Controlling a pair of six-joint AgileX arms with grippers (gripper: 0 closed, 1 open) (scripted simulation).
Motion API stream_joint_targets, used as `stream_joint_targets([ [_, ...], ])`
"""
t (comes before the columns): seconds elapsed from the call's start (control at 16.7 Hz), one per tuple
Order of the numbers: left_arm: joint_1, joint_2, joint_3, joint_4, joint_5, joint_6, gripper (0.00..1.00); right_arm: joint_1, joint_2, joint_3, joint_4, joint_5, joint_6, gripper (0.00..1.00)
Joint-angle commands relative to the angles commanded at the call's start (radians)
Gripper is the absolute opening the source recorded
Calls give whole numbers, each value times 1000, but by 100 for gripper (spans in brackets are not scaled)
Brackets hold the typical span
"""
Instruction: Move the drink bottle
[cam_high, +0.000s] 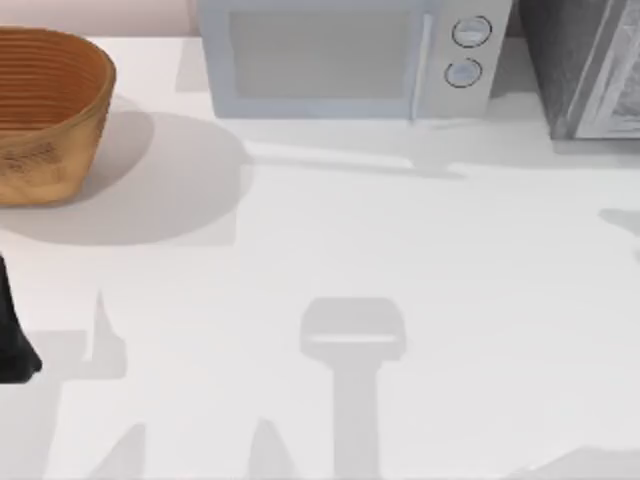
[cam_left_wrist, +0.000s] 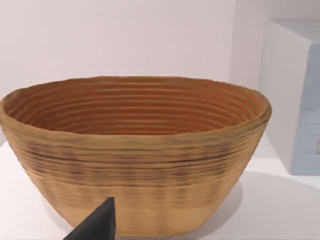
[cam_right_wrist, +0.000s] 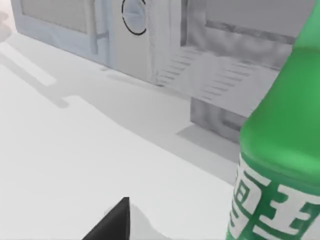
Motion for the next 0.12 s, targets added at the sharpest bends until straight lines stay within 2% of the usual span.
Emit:
stream_joint_targets([
  [0.12, 0, 0, 0, 0, 0, 0, 100, 0, 0, 0, 0, 0, 0, 100],
])
